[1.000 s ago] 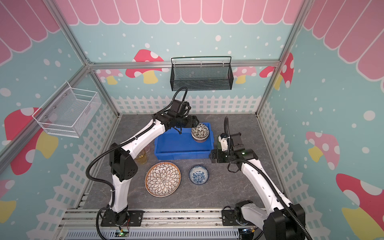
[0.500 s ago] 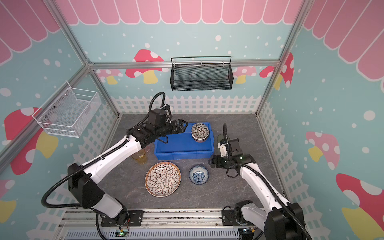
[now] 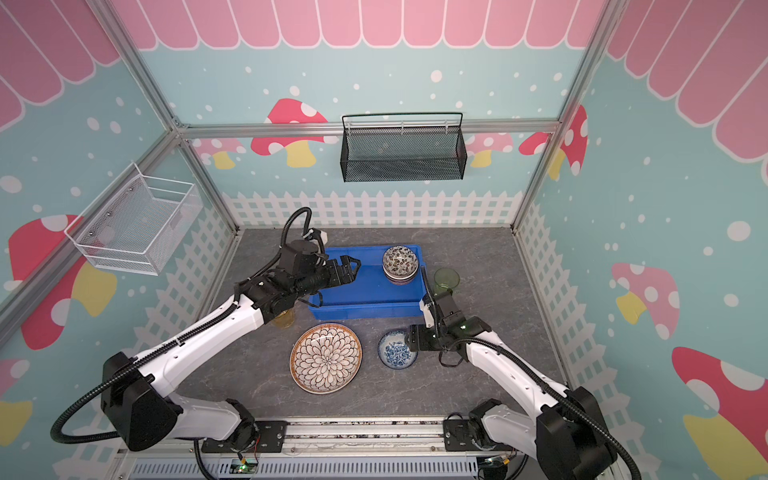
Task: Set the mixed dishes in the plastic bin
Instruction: 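Open and raise the left gripper while the right gripper nears the blue-floral bowl, then grasp the rim of the blue-floral bowl with the right gripper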
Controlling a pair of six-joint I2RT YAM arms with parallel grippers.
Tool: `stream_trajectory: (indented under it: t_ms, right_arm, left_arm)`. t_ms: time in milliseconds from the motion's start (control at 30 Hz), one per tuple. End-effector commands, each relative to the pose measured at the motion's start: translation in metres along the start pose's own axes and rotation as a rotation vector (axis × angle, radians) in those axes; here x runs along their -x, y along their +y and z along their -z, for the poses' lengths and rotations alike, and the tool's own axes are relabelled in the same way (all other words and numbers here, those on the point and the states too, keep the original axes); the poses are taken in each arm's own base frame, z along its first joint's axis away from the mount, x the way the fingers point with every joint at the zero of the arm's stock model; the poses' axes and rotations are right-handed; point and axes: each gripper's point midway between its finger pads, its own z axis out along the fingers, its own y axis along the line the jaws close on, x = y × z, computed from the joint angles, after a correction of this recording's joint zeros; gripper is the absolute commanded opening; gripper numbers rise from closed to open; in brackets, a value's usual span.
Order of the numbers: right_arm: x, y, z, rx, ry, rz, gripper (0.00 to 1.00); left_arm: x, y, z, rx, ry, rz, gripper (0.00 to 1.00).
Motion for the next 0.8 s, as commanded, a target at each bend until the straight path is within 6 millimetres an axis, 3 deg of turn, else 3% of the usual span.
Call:
stream_trajectory:
  t_ms: [0,767]
  right_arm:
    - [-0.002,0.000,-0.007,-0.008,-0.001,-0.009,0.73]
    - [-0.014,0.001,-0.030,-0.037,0.054,0.002,0.50]
  left_arm:
    - [0.005,0.007,0.008,0.017,-0.029,0.033,0.99]
    - [-0.001,0.001,-0.009,0.011,0.040,0.002,0.99]
